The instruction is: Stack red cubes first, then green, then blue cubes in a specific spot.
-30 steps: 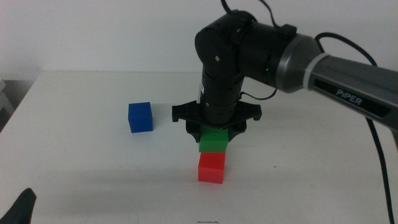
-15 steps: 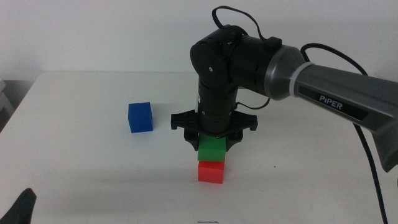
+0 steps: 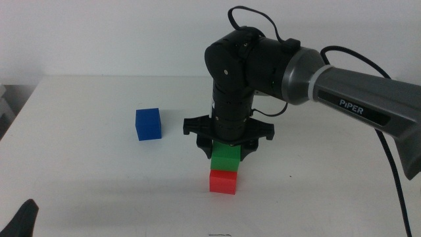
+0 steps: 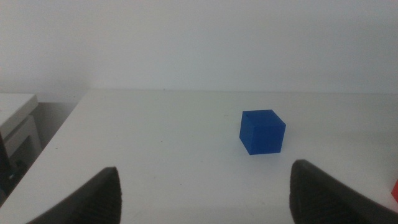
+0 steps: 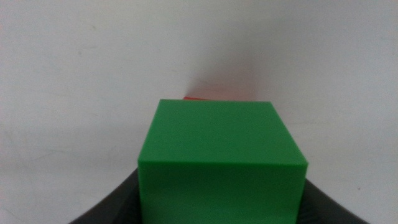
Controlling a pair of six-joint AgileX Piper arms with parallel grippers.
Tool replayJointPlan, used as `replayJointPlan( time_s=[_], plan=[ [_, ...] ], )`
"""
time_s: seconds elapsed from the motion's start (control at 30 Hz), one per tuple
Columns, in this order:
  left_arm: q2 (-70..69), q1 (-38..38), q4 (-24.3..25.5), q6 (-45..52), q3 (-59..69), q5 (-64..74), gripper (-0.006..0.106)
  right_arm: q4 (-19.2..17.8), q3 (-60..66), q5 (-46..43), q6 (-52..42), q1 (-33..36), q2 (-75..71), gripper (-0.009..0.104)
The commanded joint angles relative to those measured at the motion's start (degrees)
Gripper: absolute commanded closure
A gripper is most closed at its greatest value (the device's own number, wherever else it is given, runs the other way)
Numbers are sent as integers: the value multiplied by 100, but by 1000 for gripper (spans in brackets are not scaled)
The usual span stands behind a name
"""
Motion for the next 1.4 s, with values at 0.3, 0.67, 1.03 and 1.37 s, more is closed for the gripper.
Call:
replayJointPlan(
  time_s=[0.3,0.67,1.03,1.37],
  plan=[
    [-116,-6,-20,-23,-16,-440,9,-188,-26,427,159,26,-475,80],
    [-116,-6,-20,-23,-16,-440,9,-42,-26,422,112,32,-353,61],
    [-116,-6,-20,-23,-16,-440,9,-20,-26,412,-41,32,-353,32],
    [-116,-6,-20,-23,-16,-440,9,-252,95,425,-172,146,-1175,32]
  ],
)
